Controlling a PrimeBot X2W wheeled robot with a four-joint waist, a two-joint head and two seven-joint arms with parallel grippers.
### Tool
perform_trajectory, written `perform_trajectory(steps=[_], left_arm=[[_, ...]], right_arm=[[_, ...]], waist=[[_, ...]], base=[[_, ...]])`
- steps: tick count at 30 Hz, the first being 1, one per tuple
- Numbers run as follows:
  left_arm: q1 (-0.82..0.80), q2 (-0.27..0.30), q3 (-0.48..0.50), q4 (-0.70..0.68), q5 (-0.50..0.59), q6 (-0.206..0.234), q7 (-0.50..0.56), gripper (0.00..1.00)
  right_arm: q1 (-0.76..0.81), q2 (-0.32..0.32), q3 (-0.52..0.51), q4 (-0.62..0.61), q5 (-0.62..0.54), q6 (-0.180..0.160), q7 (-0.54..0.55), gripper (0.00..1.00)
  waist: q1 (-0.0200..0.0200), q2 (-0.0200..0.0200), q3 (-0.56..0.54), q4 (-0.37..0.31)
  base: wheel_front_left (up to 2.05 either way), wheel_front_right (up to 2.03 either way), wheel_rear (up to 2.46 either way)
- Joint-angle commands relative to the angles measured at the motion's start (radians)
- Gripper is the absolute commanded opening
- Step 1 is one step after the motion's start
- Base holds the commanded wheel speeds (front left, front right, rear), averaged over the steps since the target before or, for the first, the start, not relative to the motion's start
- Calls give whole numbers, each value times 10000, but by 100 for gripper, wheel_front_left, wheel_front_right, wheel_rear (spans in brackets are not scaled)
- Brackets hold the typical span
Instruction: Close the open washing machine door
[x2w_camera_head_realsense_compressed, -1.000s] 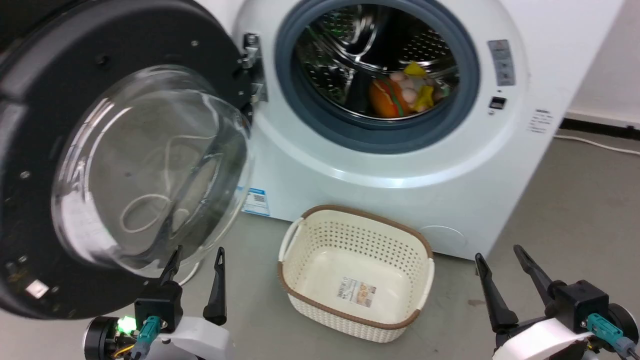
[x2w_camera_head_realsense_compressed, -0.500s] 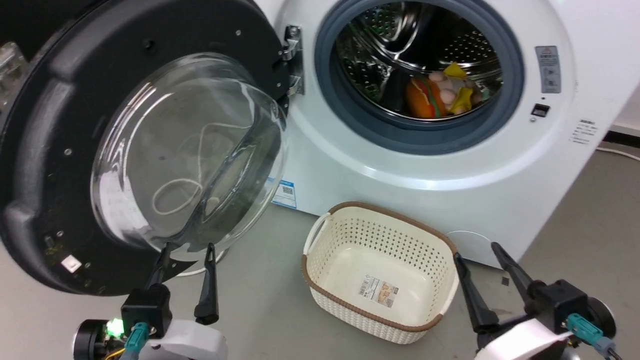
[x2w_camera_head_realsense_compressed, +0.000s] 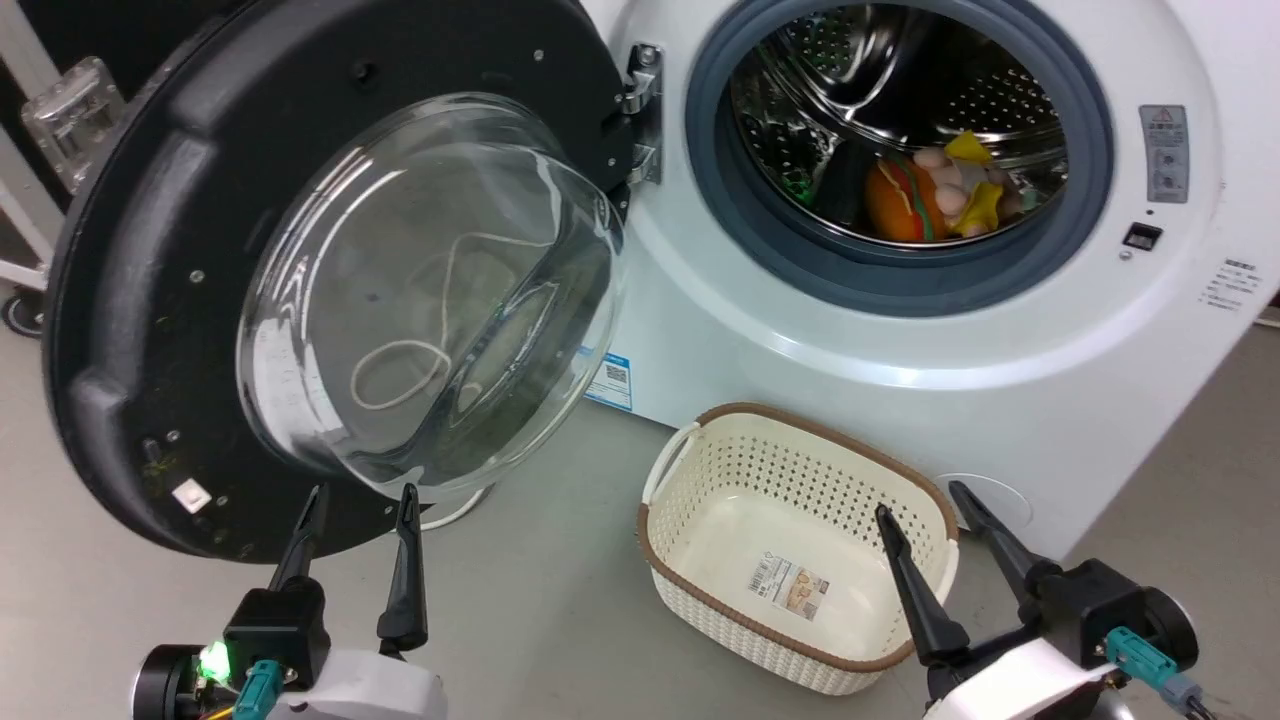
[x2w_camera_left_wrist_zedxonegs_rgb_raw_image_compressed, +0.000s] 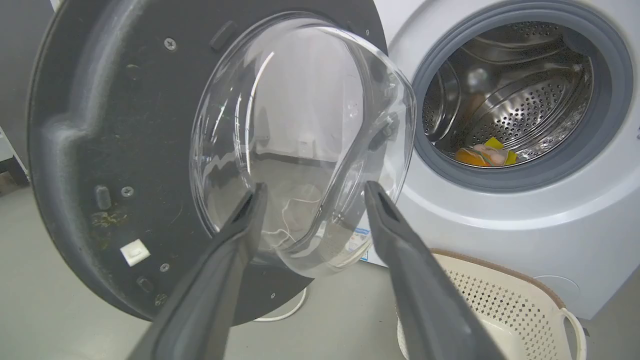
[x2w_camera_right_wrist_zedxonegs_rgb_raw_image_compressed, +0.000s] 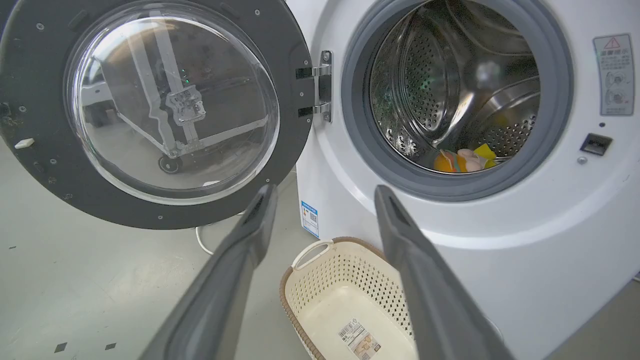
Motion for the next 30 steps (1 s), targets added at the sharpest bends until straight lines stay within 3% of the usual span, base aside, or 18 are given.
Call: perform_trajectory(steps=[1, 11, 12, 13, 14, 22, 30], left_arm=[[122, 14, 19, -69, -88, 61, -98, 100], [93, 7, 56, -100, -192, -44, -307, 100], [102, 8, 46, -68, -220, -96, -328, 85], [100, 10, 50, -48, -243, -138, -349, 16], [87, 11, 62, -37, -279, -187, -370, 0], [-184, 209, 494, -102, -890, -606, -537, 0], [-1409, 1430, 1459, -459, -1984, -878, -566, 0]], right_arm=[[-83, 15, 60, 56, 63, 4, -84, 100], [48, 18, 166, 140, 182, 4, -293, 100], [63, 18, 180, 143, 193, 4, -314, 100], [80, 18, 183, 148, 208, 5, -335, 100], [96, 19, 181, 150, 222, 5, -355, 100], [326, 21, 145, 38, 141, 5, -522, 100], [172, 23, 189, -81, -73, 6, -669, 100]], waist=[[0, 0, -9, 50], [0, 0, -60, 436], [0, 0, -60, 478], [0, 0, -60, 521], [0, 0, -58, 564], [0, 0, 64, 892], [0, 0, 625, 760]], base=[[0, 0, 0], [0, 0, 0], [0, 0, 0], [0, 0, 0], [0, 0, 0], [0, 0, 0], [0, 0, 0]])
